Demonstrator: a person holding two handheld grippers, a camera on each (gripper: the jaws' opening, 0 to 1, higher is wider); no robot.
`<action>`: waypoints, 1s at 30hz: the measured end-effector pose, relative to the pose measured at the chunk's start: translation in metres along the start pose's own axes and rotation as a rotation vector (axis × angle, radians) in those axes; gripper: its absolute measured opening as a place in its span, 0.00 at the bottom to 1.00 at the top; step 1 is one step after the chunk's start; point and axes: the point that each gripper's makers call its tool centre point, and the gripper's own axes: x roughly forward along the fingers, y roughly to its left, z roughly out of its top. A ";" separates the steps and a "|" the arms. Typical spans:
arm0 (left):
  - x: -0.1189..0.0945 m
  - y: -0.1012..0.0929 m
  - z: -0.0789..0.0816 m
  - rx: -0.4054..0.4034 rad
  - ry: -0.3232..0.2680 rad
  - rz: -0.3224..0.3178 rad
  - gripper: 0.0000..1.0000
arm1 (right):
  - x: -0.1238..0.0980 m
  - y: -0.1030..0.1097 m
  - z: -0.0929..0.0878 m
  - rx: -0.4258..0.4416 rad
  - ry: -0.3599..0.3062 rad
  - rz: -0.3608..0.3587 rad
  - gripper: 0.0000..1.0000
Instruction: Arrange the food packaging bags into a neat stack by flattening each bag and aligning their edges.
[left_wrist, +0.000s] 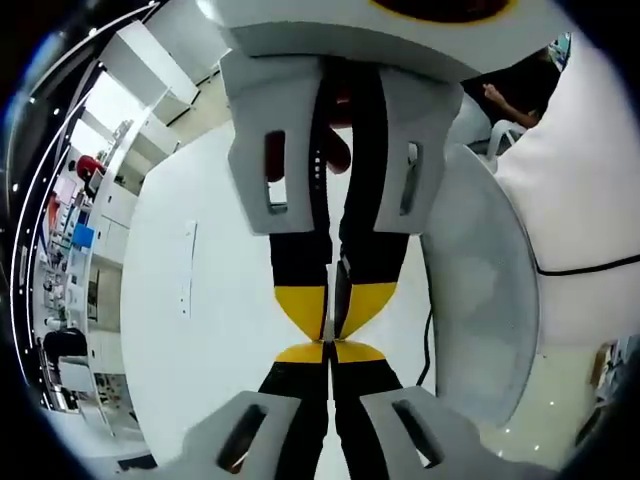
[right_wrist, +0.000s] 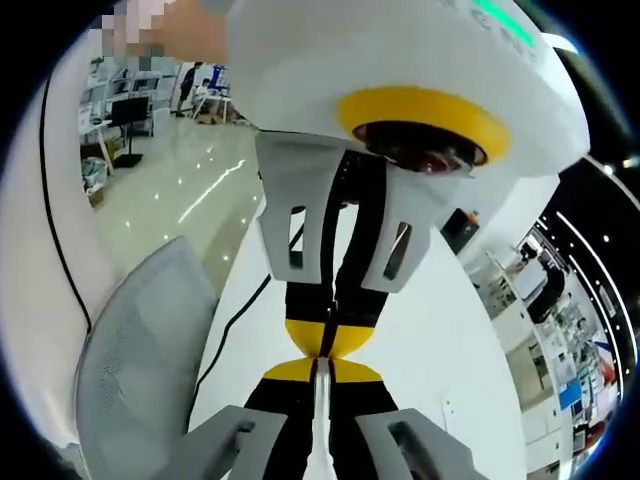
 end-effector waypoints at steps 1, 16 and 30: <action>0.000 -0.001 0.000 0.000 0.000 0.001 0.00 | 0.000 0.000 0.000 -0.009 0.002 -0.001 0.00; 0.001 0.000 -0.005 0.009 0.013 0.007 0.00 | 0.002 0.001 -0.002 -0.015 0.022 -0.008 0.00; 0.001 -0.002 -0.012 -0.003 0.019 0.010 0.00 | -0.001 0.002 -0.008 -0.010 0.038 -0.012 0.00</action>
